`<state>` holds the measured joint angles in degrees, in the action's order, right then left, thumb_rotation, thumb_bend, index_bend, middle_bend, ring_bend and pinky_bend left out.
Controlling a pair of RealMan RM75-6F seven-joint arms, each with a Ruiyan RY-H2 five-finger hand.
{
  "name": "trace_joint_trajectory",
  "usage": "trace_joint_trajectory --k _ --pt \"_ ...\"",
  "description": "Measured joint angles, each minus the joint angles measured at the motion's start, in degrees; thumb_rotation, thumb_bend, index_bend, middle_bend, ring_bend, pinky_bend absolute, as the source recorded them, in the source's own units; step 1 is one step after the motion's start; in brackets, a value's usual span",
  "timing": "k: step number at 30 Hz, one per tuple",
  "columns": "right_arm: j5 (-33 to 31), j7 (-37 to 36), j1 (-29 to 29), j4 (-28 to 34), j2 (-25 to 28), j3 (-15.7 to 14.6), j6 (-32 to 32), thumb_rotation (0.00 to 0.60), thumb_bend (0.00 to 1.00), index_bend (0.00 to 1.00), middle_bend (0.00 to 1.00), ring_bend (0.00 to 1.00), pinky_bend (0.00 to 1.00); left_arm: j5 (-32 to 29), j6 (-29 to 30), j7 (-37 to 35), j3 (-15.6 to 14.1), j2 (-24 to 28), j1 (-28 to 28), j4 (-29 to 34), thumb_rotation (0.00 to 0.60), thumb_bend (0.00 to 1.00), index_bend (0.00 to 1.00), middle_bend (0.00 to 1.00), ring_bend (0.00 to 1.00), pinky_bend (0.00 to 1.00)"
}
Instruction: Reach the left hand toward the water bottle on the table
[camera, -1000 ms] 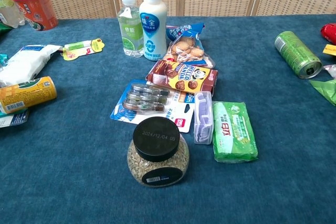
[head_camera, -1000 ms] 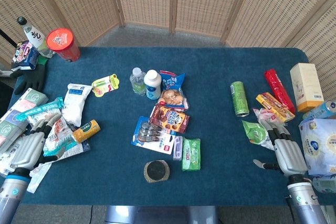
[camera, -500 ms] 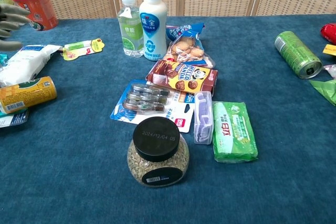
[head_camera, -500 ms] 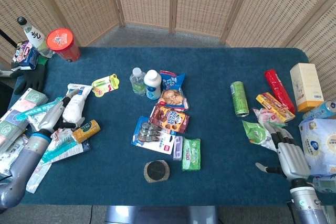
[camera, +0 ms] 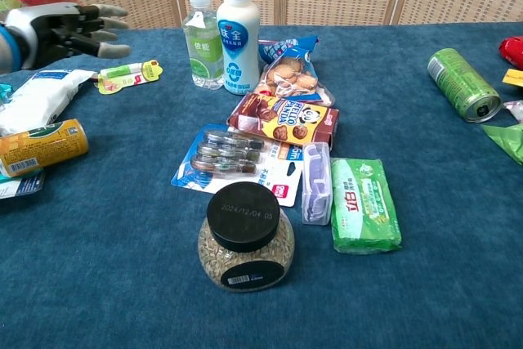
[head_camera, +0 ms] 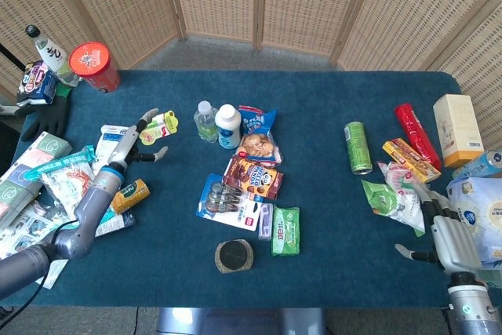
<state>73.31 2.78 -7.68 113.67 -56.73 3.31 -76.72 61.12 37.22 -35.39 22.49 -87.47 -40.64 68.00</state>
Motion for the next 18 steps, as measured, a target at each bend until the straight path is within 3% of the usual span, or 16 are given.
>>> trace_joint_trajectory --k 9,18 --pt "1.1 -2.0 1.6 1.4 1.9 0.0 -1.8 0.6 0.09 0.0 0.01 0.0 0.0 6.2 -5.3 -14.1 2.1 -6.9 -5.7 -11.7 0.6 0.4 0.0 0.0 0.0 0.0" --pt "1.9 -3.3 3.3 3.5 3.6 0.0 -4.0 0.6 0.09 0.0 0.01 0.0 0.0 13.8 -7.1 -30.4 2.1 -12.9 -11.6 -23.2 0.6 0.4 0.0 0.0 0.0 0.0"
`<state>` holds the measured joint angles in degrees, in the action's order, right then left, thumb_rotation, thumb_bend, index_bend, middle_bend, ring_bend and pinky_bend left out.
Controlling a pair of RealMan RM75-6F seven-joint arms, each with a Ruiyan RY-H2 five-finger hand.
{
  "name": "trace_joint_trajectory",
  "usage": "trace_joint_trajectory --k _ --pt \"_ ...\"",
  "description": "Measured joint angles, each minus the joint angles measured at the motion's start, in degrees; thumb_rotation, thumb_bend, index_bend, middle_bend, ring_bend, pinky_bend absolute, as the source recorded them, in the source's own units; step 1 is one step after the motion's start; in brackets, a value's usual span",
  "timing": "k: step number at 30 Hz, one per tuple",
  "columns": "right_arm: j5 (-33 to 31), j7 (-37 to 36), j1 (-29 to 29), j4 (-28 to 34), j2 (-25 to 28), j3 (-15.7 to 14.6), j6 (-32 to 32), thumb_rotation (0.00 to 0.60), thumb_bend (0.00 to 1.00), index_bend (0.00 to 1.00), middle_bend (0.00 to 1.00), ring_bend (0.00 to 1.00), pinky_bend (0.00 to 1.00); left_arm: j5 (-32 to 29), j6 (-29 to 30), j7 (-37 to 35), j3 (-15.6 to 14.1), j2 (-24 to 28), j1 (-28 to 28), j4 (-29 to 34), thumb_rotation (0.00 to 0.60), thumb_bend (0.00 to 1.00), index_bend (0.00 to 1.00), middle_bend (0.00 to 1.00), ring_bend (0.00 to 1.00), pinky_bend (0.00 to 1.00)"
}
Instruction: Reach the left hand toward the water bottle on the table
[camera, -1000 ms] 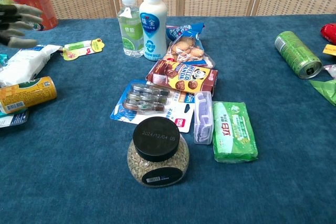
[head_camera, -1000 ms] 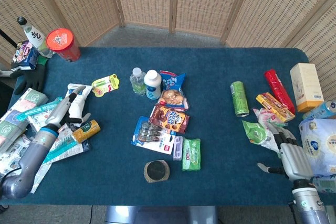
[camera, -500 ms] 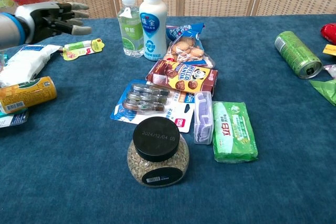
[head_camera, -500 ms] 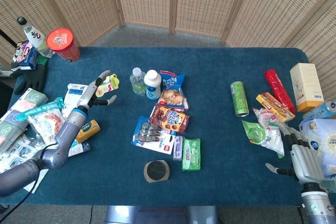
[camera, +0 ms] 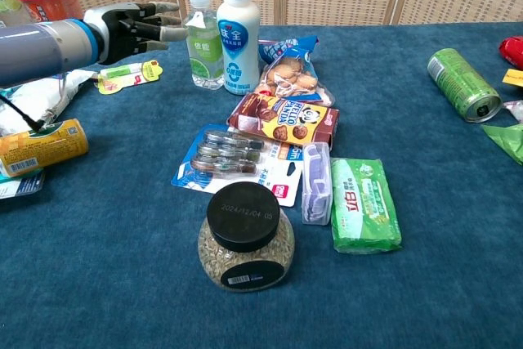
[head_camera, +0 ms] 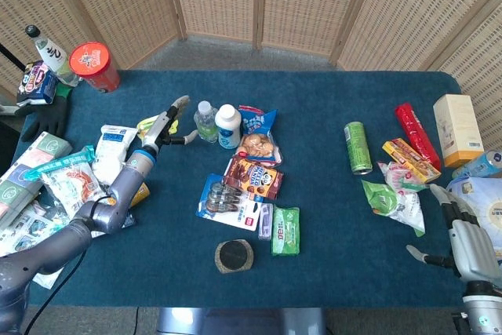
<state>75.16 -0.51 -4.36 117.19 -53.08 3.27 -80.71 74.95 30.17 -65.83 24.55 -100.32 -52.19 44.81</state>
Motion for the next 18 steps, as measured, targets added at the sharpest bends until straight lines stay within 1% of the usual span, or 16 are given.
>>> trace_joint_trajectory --k 3,4,6,8,9,10,11,12,13,14,15,18 --pt "0.4 -0.8 0.7 0.7 0.8 -0.1 -0.8 0.6 0.09 0.0 0.01 0.0 0.0 2.3 0.1 -4.7 -0.8 -2.3 -2.2 -4.5 0.6 0.4 0.0 0.0 0.0 0.0" --pt "0.7 -1.2 1.1 0.9 1.1 -0.1 -1.3 0.6 0.09 0.0 0.01 0.0 0.0 2.8 0.1 -6.2 -1.0 -2.9 -2.8 -5.8 0.6 0.41 0.02 0.02 0.0 0.0" --pt "1.2 -1.7 1.6 1.2 1.4 -0.3 -1.9 0.6 0.09 0.0 0.01 0.0 0.0 3.8 0.3 -9.5 -1.6 -4.4 -4.0 -8.4 0.6 0.45 0.08 0.08 0.02 0.0" --pt "1.9 -2.7 2.2 1.6 1.8 -0.5 -2.3 0.6 0.09 0.0 0.01 0.0 0.0 4.7 0.7 -12.3 -2.3 -5.8 -5.0 -10.5 0.6 0.51 0.14 0.15 0.08 0.0" --pt "2.2 -3.3 2.4 1.8 2.0 -0.7 -2.5 0.6 0.09 0.0 0.01 0.0 0.0 5.2 1.0 -13.9 -2.9 -6.8 -5.6 -11.9 0.6 0.56 0.19 0.2 0.13 0.0" --pt "2.7 -4.0 2.8 2.0 2.4 -0.8 -2.8 0.6 0.09 0.0 0.01 0.0 0.0 5.6 1.2 -15.1 -3.3 -7.5 -6.0 -12.9 0.6 0.57 0.23 0.23 0.17 0.0" --pt "3.1 -4.4 3.1 2.1 2.6 -0.9 -3.1 0.6 0.09 0.0 0.01 0.0 0.0 5.9 1.4 -16.1 -3.7 -8.1 -6.4 -13.8 0.6 0.6 0.28 0.29 0.23 0.0" --pt "3.4 -4.6 3.4 2.3 2.9 -1.0 -3.4 0.6 0.09 0.0 0.01 0.0 0.0 6.2 1.7 -17.2 -4.3 -9.0 -6.8 -14.9 0.6 0.61 0.32 0.33 0.28 0.02" --pt "3.7 -4.7 3.6 2.4 3.2 -1.1 -3.7 0.6 0.09 0.0 0.01 0.0 0.0 6.5 2.0 -17.9 -4.7 -9.5 -7.0 -15.6 0.6 0.62 0.35 0.35 0.31 0.03" --pt "3.9 -4.8 3.8 2.5 3.3 -1.2 -3.8 0.6 0.09 0.0 0.01 0.0 0.0 6.6 2.3 -18.7 -5.1 -9.9 -7.2 -16.3 0.6 0.64 0.38 0.39 0.35 0.06" --pt "4.0 -4.9 3.9 2.6 3.3 -1.2 -3.9 0.6 0.09 0.0 0.01 0.0 0.0 6.8 2.7 -19.5 -5.6 -10.5 -7.4 -17.0 0.6 0.65 0.41 0.42 0.38 0.1" --pt "4.6 -5.3 4.2 2.7 3.5 -1.3 -4.1 0.6 0.09 0.0 0.01 0.0 0.0 7.1 4.0 -21.1 -6.7 -10.7 -7.4 -17.7 0.6 0.65 0.43 0.44 0.41 0.12"
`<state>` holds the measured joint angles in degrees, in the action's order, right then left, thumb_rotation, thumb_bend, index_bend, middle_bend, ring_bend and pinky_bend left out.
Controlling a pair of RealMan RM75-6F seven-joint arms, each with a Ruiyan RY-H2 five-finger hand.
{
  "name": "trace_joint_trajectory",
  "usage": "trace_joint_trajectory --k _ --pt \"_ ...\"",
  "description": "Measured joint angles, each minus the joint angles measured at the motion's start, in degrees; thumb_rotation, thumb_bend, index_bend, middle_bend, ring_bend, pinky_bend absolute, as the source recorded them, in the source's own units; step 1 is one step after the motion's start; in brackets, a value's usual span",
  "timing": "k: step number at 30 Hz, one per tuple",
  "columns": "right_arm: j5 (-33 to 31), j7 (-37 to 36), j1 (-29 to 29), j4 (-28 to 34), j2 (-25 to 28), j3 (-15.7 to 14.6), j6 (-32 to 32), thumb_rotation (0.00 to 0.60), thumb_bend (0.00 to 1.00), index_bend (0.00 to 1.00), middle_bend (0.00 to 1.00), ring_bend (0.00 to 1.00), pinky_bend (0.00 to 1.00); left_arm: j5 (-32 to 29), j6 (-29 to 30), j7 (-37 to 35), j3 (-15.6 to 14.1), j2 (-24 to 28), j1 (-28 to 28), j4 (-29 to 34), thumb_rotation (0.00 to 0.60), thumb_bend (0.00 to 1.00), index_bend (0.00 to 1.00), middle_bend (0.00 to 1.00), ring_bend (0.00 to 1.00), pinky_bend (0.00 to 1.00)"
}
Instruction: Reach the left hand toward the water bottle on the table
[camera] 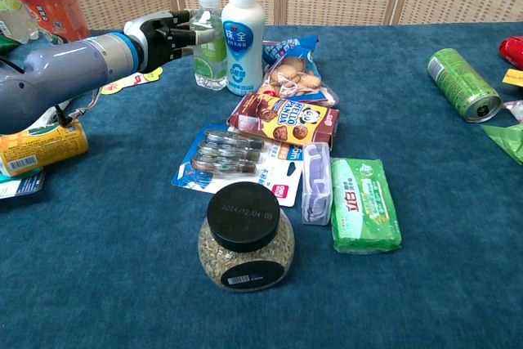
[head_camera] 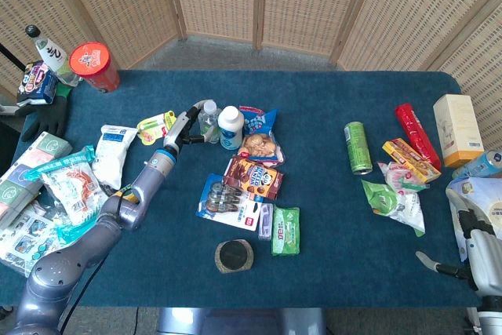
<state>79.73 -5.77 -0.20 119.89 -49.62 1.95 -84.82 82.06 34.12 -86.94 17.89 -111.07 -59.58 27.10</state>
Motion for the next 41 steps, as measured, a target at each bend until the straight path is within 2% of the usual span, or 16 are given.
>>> trace_joint_trajectory --k 5,11,17,21,30,36,41 --pt "0.2 -0.7 0.0 -0.6 -0.3 0.2 0.1 0.6 0.09 0.0 0.01 0.0 0.0 0.5 3.0 -1.6 -1.4 2.2 1.8 2.3 0.6 0.64 0.42 0.44 0.41 0.12" --pt "0.2 -1.0 -1.0 -1.4 -1.0 0.6 1.9 0.6 0.09 0.0 0.01 0.0 0.0 1.1 8.2 -2.4 -3.0 8.4 6.2 10.8 0.6 0.63 0.41 0.43 0.41 0.12" --pt "0.0 -1.2 -2.8 -2.4 -2.3 1.1 4.4 0.6 0.09 0.0 0.01 0.0 0.0 1.3 14.0 -0.4 -4.3 17.5 11.6 24.7 0.6 0.62 0.39 0.41 0.4 0.11" --pt "0.2 -2.2 -3.5 -3.6 -3.2 1.2 5.8 0.6 0.09 0.0 0.01 0.0 0.0 1.0 17.7 2.7 -4.8 25.3 15.3 36.6 0.6 0.61 0.38 0.41 0.4 0.1" --pt "1.4 -5.0 -4.6 -6.5 -5.5 1.1 7.6 0.6 0.09 0.0 0.01 0.0 0.0 -0.3 24.1 8.4 -4.1 42.5 22.0 60.6 0.6 0.61 0.37 0.41 0.4 0.1" --pt "1.9 -5.9 -4.5 -7.4 -6.1 0.8 7.4 0.6 0.09 0.0 0.01 0.0 0.0 0.1 27.5 9.5 -2.1 48.9 24.1 68.5 0.6 0.6 0.37 0.4 0.39 0.09" --pt "2.0 -6.6 -4.4 -7.8 -6.0 0.7 7.2 0.6 0.09 0.0 0.01 0.0 0.0 0.0 26.9 11.0 -1.6 49.7 23.8 70.4 0.6 0.6 0.36 0.39 0.38 0.08"
